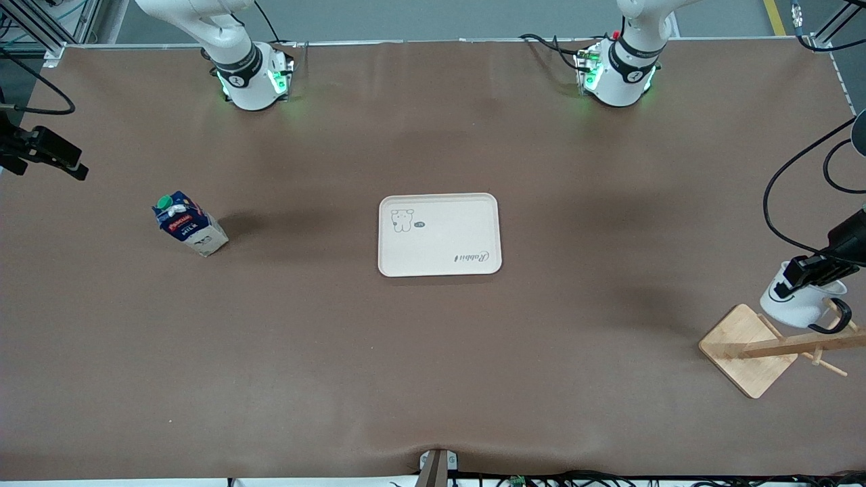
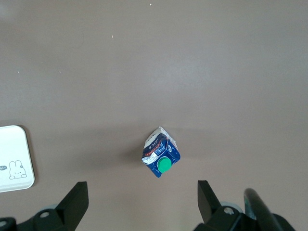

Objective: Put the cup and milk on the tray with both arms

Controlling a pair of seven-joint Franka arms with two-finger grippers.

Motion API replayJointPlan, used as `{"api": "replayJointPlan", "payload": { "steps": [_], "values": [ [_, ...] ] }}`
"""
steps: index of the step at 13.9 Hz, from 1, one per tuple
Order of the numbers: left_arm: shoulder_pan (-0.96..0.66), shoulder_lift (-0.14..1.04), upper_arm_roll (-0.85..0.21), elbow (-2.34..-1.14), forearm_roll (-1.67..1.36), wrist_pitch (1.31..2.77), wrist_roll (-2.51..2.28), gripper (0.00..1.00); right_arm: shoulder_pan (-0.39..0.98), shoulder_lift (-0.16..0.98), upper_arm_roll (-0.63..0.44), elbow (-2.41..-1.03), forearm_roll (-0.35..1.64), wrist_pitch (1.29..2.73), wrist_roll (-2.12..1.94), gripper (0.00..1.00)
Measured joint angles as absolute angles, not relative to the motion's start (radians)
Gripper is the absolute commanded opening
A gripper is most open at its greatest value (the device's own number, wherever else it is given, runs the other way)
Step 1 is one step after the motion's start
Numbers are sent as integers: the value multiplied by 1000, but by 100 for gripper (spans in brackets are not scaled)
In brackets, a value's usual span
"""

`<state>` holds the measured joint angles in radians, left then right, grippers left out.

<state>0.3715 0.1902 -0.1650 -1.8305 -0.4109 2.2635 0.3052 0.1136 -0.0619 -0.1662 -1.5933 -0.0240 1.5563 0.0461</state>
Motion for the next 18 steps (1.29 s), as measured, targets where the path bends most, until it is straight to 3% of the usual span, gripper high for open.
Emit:
{"api": "replayJointPlan", "payload": {
  "steps": [18],
  "values": [
    [348,166,-219,-1729,-220,2040,174,0,102,-49,-167,-1593,-24,1556,46,100]
  ]
}}
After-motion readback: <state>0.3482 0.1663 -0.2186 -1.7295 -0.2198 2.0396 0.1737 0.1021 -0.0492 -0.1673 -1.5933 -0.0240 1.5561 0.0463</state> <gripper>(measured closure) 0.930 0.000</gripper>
